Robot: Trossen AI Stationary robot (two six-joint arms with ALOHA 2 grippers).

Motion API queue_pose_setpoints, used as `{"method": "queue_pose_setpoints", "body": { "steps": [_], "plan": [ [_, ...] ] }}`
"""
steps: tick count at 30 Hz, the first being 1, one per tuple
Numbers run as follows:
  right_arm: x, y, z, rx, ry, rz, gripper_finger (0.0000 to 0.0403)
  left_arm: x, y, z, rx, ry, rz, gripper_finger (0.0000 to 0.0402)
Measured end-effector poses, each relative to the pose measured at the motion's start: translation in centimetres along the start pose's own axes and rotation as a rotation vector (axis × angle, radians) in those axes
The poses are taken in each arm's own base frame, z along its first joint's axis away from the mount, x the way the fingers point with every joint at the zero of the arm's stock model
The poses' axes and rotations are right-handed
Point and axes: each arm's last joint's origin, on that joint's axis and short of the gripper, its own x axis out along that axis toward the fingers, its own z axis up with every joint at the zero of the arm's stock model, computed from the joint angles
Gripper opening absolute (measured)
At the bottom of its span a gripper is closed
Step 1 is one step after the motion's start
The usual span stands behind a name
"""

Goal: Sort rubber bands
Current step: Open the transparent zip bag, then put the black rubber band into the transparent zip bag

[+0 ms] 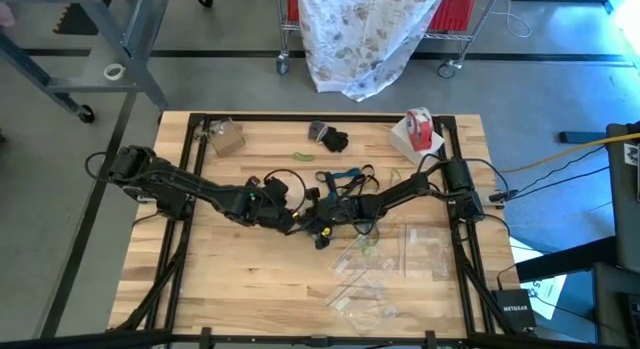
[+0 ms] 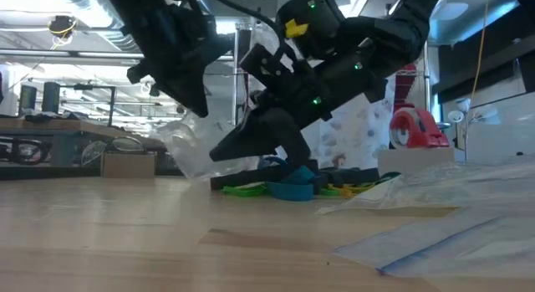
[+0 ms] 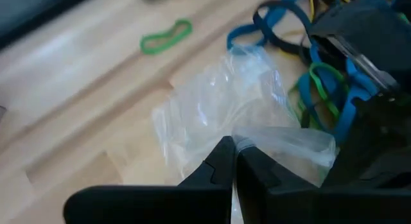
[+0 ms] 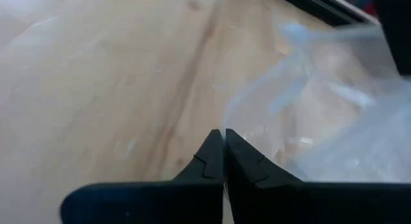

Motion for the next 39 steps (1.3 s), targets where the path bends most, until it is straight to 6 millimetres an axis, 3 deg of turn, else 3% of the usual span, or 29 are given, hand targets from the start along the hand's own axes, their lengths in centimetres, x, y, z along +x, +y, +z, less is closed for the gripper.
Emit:
{"method": "queue_pose_setpoints", "body": {
  "steps": [4,9,15,22,26,31,39],
  "plan": [
    [0.0,-0.1,0.0,0.039,0.015,-0.048,0.0015,-0.4,-0.2,-0.2,0.014,-0.053,0.02,0.0001],
    [-0.6,-0.1,0.4,0.036,0.039,-0.063,0.0068,-0.5,-0.2,-0.4,0.053,-0.004,-0.007,0.0001],
    [-4.4,-0.9,3.1,0.032,0.088,-0.026,0.0116,-0.5,-0.2,-0.5,0.052,0.008,-0.007,0.0001],
    [-9.0,-1.0,4.0,0.001,0.268,0.005,0.0119,-0.5,-0.2,-0.5,0.053,0.011,-0.008,0.0001],
    [-10.6,-1.3,3.5,-0.023,0.379,0.018,0.0117,-0.6,-0.3,-0.7,0.066,0.015,-0.014,0.0001],
    [-10.9,-2.3,2.4,-0.008,0.449,0.069,0.0117,-0.9,-0.4,-0.9,0.051,0.016,-0.021,0.0001],
    [-9.6,-3.9,0.6,0.122,0.233,0.087,0.0117,-0.8,-0.4,-0.9,0.052,0.016,-0.02,0.0001]
  ]
}}
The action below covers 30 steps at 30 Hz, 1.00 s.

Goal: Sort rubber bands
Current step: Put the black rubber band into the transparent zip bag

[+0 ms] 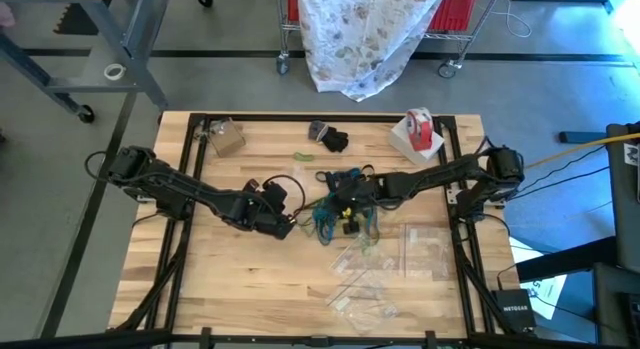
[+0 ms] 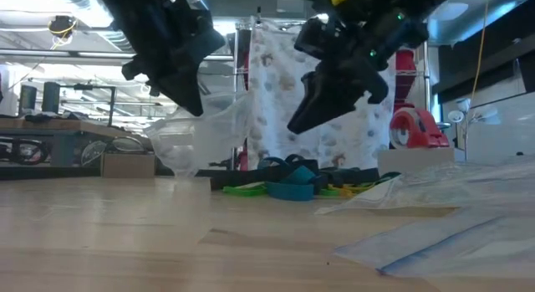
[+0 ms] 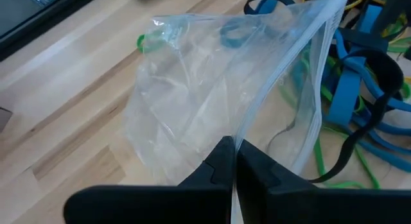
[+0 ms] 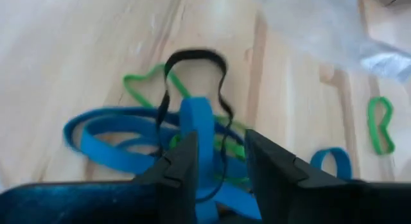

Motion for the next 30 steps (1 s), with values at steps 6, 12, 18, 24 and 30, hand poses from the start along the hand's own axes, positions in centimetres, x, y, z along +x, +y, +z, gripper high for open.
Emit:
{"method": "queue_pose_setpoints", "body": {
  "steps": [6,12,18,24,30],
  "plan": [
    [0.2,-0.1,-1.6,0.072,0.089,-0.047,0.0117,0.0,0.0,0.0,0.021,0.0,0.0,0.0001],
    [0.5,-0.1,-1.8,0.227,0.105,-0.035,0.0117,0.0,-0.1,0.0,0.015,-0.005,-0.006,0.0001],
    [2.0,0.0,-2.7,0.265,0.148,-0.067,0.0117,0.0,-0.1,0.1,0.016,-0.007,-0.01,0.0001],
    [2.1,-0.1,-2.8,0.249,0.159,-0.128,0.0068,-0.1,-0.2,0.0,0.016,-0.008,-0.015,0.0001],
    [0.2,-0.5,-2.0,0.183,0.135,-0.158,0.0008,-0.1,-0.4,0.1,0.02,-0.002,-0.041,0.0001]
  ]
}}
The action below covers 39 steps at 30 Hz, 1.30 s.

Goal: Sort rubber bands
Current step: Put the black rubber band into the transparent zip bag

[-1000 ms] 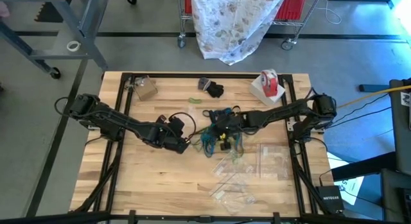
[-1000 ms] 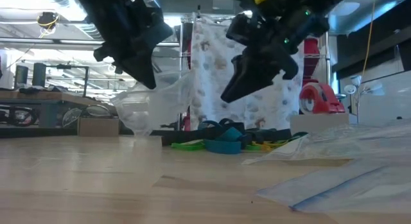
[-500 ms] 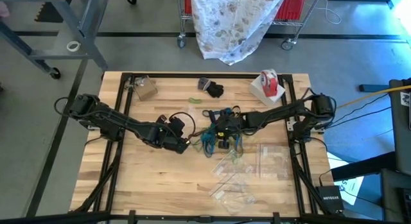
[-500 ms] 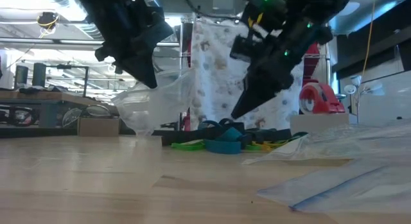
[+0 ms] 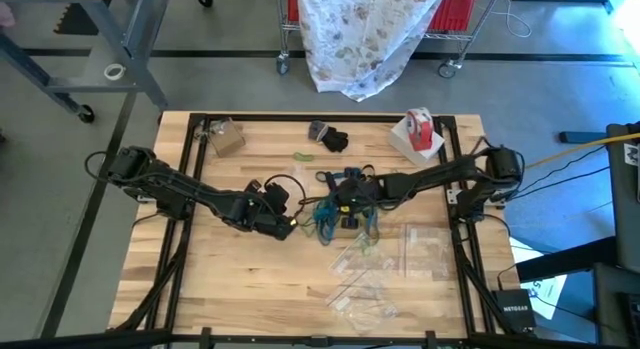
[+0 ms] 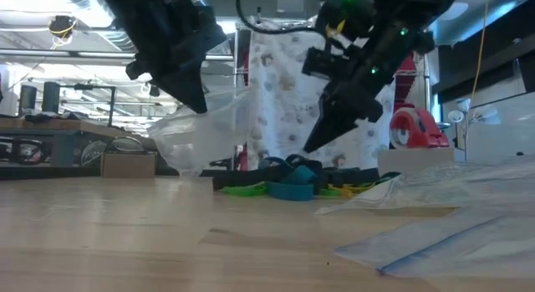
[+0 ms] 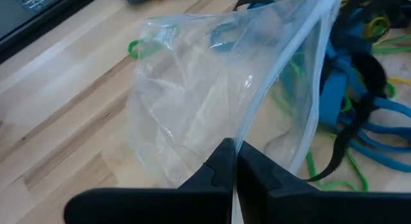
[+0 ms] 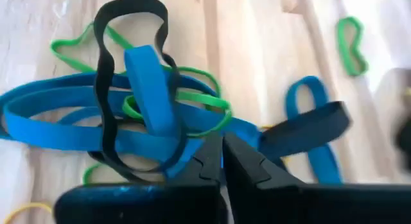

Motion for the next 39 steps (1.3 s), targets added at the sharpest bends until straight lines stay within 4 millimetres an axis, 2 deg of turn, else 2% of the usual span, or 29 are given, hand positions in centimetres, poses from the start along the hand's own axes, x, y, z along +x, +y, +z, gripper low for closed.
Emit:
{"method": "queue_pose_setpoints", "body": {
  "steps": [4,6,11,14,19,22,34,39],
  "plan": [
    [-2.4,-0.5,0.7,-0.023,-0.04,-0.015,0.0002,-0.1,0.0,0.0,0.005,0.029,-0.025,0.0001],
    [-3.5,-0.6,1.0,0.02,-0.074,0.013,0.0002,-0.2,0.0,0.0,0.004,0.03,-0.027,0.0001],
    [-4.0,-0.4,1.1,0.192,-0.073,0.097,0.0013,-0.3,0.3,0.2,-0.01,0.037,-0.034,0.0001],
    [-2.9,-0.1,1.0,0.214,-0.059,0.132,0.0048,-0.2,0.5,0.4,-0.016,0.066,-0.05,0.0001],
    [-0.6,0.1,0.2,0.211,-0.007,0.069,0.012,0.0,0.6,0.6,-0.03,0.092,-0.061,0.0001],
    [0.4,0.1,-0.2,0.212,0.017,0.06,0.0144,0.0,0.6,0.6,-0.027,0.095,-0.063,0.0001],
    [2.5,0.5,-0.9,0.234,0.048,0.049,0.0149,0.0,0.6,0.6,-0.021,0.094,-0.065,0.0001],
    [3.3,0.7,-1.1,0.235,0.05,0.049,0.0116,0.0,0.6,0.6,-0.015,0.093,-0.066,0.0001]
  ]
}}
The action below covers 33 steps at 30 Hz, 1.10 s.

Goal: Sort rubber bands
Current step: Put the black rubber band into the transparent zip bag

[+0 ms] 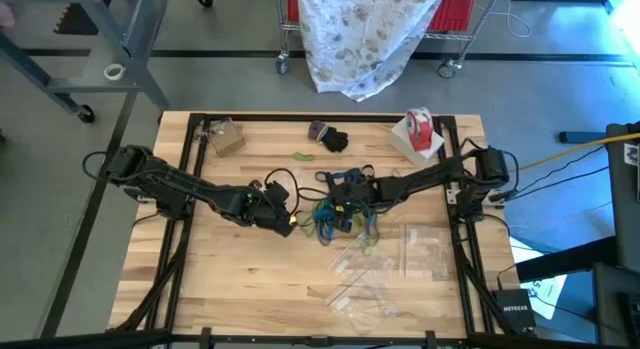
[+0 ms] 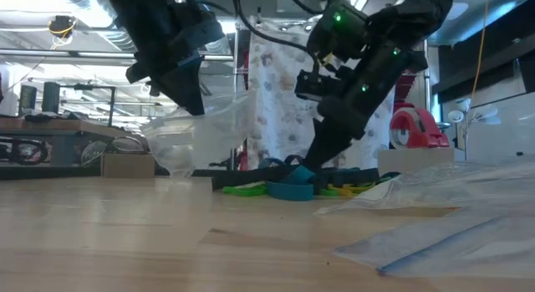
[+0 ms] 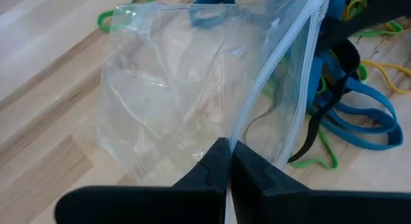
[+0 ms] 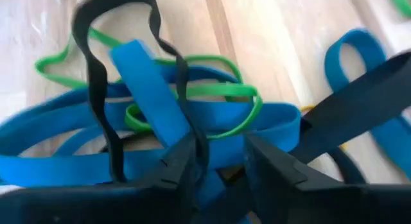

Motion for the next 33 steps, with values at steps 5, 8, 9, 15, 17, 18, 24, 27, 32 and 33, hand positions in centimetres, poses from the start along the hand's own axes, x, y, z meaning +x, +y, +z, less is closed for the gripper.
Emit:
{"method": "queue_pose_setpoints", "body": {
  "steps": [5,8,9,15,17,18,24,27,32,33],
  "plan": [
    [0.8,0.0,-0.4,-0.01,0.018,-0.007,0.0048,0.0,0.0,0.0,0.014,0.0,0.0,0.0001],
    [0.7,-0.1,-0.3,-0.043,0.013,-0.035,0.0009,0.0,0.0,0.0,0.015,0.0,0.0,0.0001],
    [0.5,-0.1,-0.3,-0.059,0.013,-0.051,0.0007,0.0,0.0,0.0,0.015,0.0,-0.001,0.0001],
    [-2.2,-0.1,0.9,-0.113,-0.054,-0.068,0.0003,0.0,0.0,0.0,0.013,-0.002,-0.003,0.0001],
    [-3.7,-0.1,1.4,-0.135,-0.09,-0.089,0.0003,0.0,0.0,0.0,0.013,-0.003,-0.004,0.0001],
    [-4.5,0.0,1.6,-0.151,-0.113,-0.101,0.0002,0.0,0.0,0.0,0.014,-0.002,-0.003,0.0001],
    [-8.8,0.0,2.7,-0.182,-0.226,-0.118,0.0001,0.0,-0.1,0.0,0.007,-0.004,-0.005,0.0001],
    [-10.3,-0.2,3.1,-0.184,-0.271,-0.118,0.0001,0.0,-0.1,0.0,-0.003,0.011,-0.019,0.0001],
    [-11.7,-0.4,3.4,-0.204,-0.315,-0.121,0.0001,0.0,-0.2,-0.1,0.019,0.048,-0.05,0.0001],
    [-12.0,-0.4,3.4,-0.214,-0.324,-0.123,0.0001,0.0,-0.2,-0.1,0.018,0.049,-0.05,0.0001]
  ]
}}
